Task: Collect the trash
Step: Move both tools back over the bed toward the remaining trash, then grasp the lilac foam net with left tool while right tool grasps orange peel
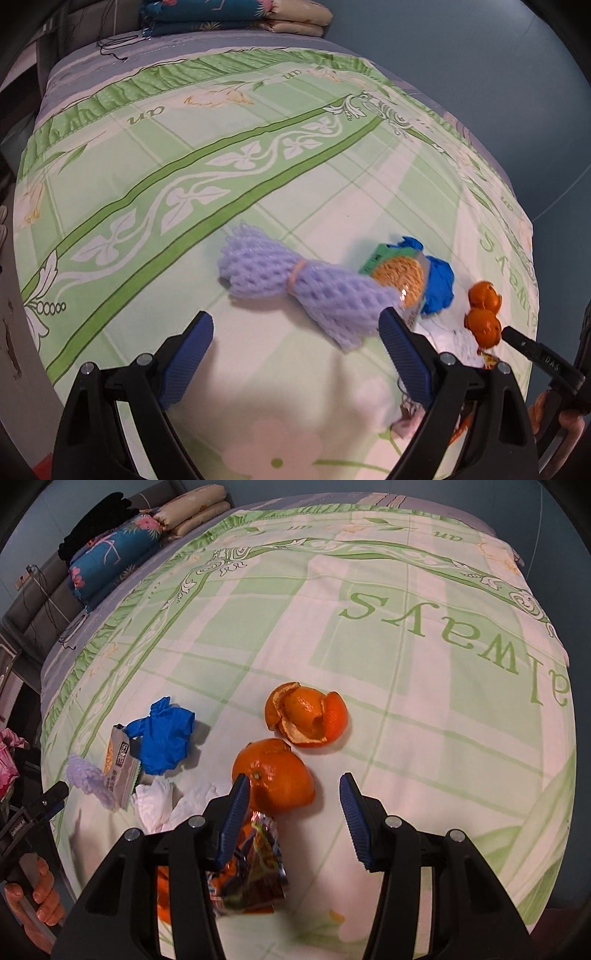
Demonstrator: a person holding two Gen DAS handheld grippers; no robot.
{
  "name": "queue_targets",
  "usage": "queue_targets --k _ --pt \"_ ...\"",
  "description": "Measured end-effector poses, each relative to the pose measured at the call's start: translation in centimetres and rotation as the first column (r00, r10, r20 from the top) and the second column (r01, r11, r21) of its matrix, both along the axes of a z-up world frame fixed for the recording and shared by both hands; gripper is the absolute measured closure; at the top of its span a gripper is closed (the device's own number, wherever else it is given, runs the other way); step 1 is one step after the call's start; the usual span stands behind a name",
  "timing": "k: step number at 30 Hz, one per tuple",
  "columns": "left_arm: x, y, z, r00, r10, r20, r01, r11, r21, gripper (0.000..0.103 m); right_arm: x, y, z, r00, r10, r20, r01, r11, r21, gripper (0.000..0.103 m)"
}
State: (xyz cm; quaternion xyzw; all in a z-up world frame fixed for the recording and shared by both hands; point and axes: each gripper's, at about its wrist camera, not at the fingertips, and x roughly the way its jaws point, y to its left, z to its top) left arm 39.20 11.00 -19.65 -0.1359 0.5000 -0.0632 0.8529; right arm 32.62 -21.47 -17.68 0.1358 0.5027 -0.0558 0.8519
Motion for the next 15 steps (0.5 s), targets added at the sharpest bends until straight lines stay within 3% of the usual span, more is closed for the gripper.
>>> queue_targets --k 12,15 --pt "2.8 -0.1 -2.5 0.998 0.032 -0.051 -0.034 0.999 -0.039 0.016 3.2 1.4 -1.1 1.0 0.024 -0.007 -0.024 0.999 -0.028 0.055" --pt "3.3 -0.6 -2.7 0.998 0.033 -0.056 -0.036 0.999 -0.037 0.02 3.7 2.2 -1.6 0.999 0.049 -0.018 -0.049 0.998 -0.027 0.054"
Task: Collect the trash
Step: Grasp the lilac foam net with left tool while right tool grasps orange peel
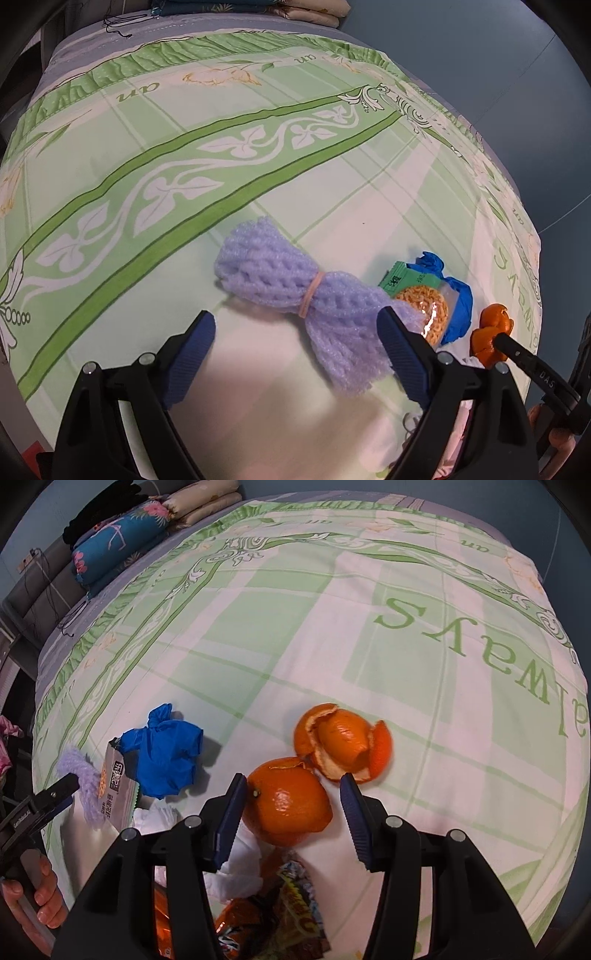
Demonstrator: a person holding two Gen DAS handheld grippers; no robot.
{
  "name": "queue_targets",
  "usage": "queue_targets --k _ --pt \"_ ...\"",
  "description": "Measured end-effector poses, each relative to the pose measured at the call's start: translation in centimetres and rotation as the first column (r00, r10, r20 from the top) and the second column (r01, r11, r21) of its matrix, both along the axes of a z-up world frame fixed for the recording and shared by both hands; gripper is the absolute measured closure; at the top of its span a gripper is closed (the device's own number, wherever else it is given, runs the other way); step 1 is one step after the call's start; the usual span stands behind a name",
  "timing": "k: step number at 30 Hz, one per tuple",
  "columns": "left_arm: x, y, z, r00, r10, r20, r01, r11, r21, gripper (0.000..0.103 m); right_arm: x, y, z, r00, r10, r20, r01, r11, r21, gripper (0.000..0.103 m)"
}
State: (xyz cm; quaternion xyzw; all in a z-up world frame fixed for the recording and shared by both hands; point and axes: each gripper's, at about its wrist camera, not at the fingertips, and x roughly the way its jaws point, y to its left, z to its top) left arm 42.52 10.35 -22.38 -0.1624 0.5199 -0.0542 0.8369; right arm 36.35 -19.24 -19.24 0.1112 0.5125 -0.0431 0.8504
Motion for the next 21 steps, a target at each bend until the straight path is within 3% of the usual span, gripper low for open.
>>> queue_targets --k 3,8,11,21 --pt "0.4 -0.7 -0.1 1.0 -0.007 -0.008 0.007 1.0 -0.003 0.033 0.5 0.7 -0.6 1.0 0.012 -0.01 -0.012 1.0 0.002 0.057" --pt "0.8 -2.0 0.0 0.999 -0.036 -0.012 0.036 0.999 -0.014 0.069 0.7 1.4 -0.7 1.0 0.027 0.003 -0.027 0.999 -0.026 0.062" --pt "0.8 -2.8 0.1 0.999 -0.054 0.001 0.054 0.998 0.018 0.079 0.6 1.4 -0.8 0.999 0.03 0.012 -0.03 0.999 -0.033 0.066" --pt "0.1 -2.1 0.3 0.998 -0.055 0.023 0.055 0.998 0.007 0.09 -0.3 1.3 -0.3 0.999 0.028 0.045 -0.028 1.0 -0.003 0.081"
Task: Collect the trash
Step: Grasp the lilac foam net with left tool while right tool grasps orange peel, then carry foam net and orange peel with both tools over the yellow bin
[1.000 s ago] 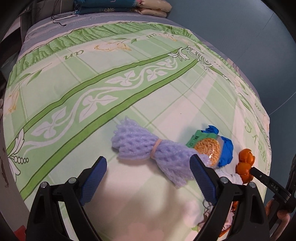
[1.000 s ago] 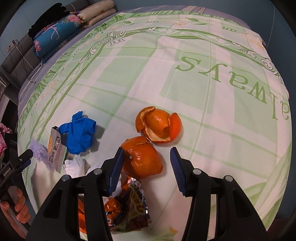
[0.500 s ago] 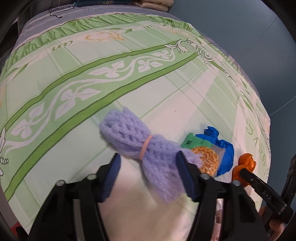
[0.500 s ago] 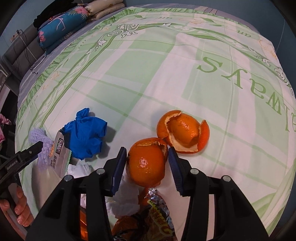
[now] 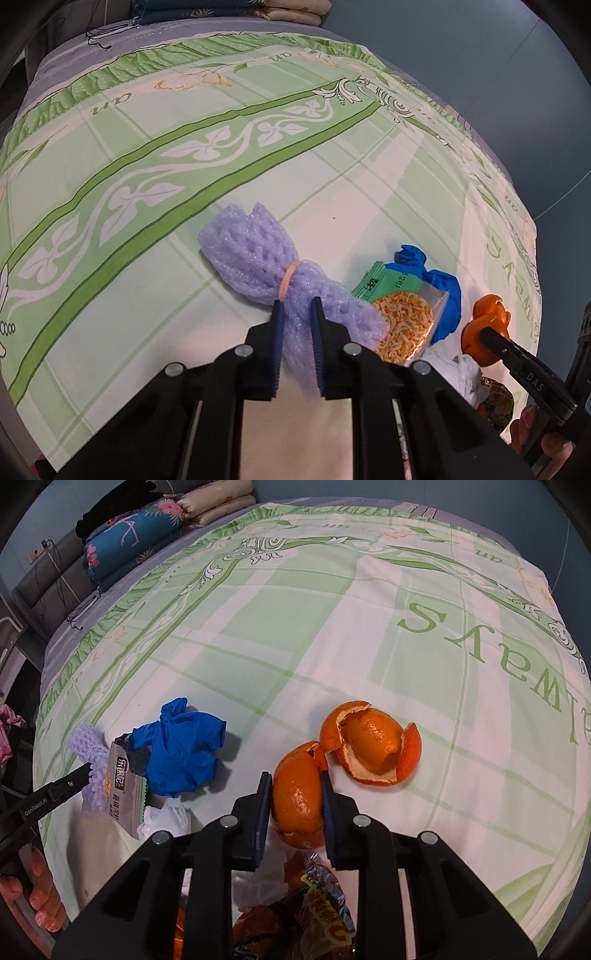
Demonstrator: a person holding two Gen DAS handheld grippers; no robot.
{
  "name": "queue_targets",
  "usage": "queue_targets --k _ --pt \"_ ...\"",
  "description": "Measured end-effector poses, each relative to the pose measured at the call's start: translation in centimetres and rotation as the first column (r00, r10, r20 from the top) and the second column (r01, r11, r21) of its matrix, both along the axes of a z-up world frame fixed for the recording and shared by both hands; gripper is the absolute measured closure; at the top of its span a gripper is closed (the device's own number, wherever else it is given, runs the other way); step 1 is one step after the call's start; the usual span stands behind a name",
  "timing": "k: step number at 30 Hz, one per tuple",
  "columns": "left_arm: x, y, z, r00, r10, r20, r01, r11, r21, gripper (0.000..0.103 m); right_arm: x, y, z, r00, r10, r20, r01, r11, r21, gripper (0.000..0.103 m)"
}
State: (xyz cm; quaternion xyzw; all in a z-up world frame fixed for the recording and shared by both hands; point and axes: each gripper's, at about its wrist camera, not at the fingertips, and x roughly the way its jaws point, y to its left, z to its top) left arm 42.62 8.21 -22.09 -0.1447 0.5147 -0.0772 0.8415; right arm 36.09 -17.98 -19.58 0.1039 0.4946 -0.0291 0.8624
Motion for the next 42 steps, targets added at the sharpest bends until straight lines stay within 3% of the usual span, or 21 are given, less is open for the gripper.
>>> queue_targets --k 11,20,32,42 --pt "-3.1 1.6 3.0 0.998 0.003 0.063 -0.002 1.0 -0.024 0.09 -3.3 -1.1 2.6 0.998 -0.028 0.047 0.027 0.999 0.034 0.082" --pt "-7.1 2.2 5.8 0.994 -0.018 0.112 0.021 0.999 -0.028 0.09 -8.3 -1.5 6.1 0.997 -0.027 0.077 0.019 0.995 0.097 0.082" --pt "-14.3 -2.1 8.0 0.98 -0.137 0.147 0.146 0.988 -0.051 0.09 -17.0 -2.8 9.7 0.991 -0.04 0.125 0.023 0.991 0.132 0.082" --pt "-18.8 -6.8 9.3 0.953 -0.254 0.166 0.264 0.964 -0.035 0.09 -22.7 -5.5 11.1 0.985 -0.086 0.152 0.067 0.989 0.13 0.082"
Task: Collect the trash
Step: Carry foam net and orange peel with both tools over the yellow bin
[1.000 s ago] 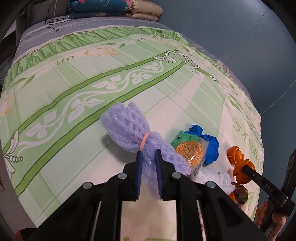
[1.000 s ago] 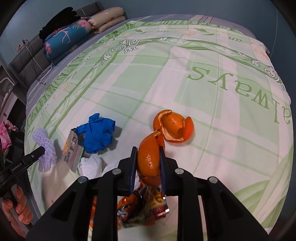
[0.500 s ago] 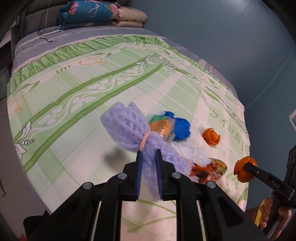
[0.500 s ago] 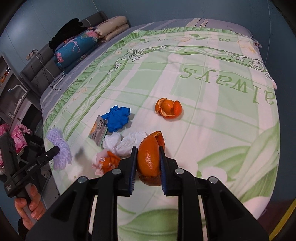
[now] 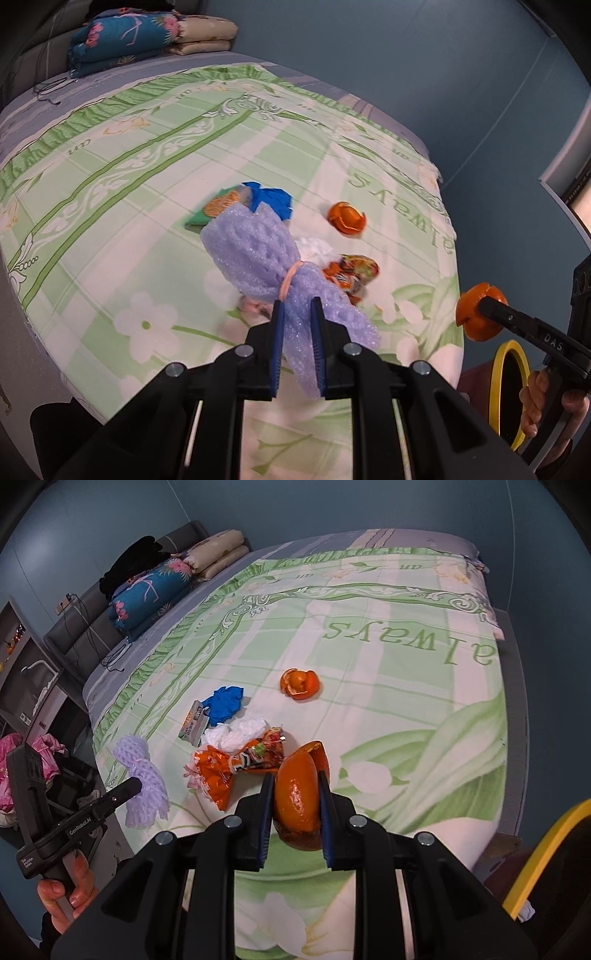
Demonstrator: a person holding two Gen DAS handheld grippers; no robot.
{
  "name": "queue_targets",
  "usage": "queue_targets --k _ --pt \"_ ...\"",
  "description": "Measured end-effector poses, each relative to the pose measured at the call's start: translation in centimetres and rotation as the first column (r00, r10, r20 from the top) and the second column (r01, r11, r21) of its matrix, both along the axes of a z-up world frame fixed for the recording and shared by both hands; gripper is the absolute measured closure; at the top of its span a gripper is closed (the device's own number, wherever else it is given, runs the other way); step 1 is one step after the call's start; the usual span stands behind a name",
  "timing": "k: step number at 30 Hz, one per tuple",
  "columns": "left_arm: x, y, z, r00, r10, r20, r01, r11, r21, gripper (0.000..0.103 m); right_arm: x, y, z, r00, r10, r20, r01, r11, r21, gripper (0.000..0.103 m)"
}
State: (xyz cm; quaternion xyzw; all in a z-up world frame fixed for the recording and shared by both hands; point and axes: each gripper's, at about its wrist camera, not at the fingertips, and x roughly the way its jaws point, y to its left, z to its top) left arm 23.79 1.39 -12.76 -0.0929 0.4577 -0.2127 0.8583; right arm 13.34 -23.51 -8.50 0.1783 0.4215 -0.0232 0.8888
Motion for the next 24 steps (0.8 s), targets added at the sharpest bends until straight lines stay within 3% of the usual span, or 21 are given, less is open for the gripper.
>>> queue_targets --k 13,24 --pt "-4.3 -6.8 1.3 0.985 -0.172 -0.011 0.172 0.985 0.011 0.089 -6.5 -4.9 0.9 0.995 -0.097 0.034 0.096 0.995 0.034 0.082" --pt "-8.7 -14.5 3.2 0.935 -0.356 0.009 0.355 0.935 0.014 0.089 -13.0 -11.0 1.8 0.965 -0.255 0.056 0.253 0.967 0.042 0.082"
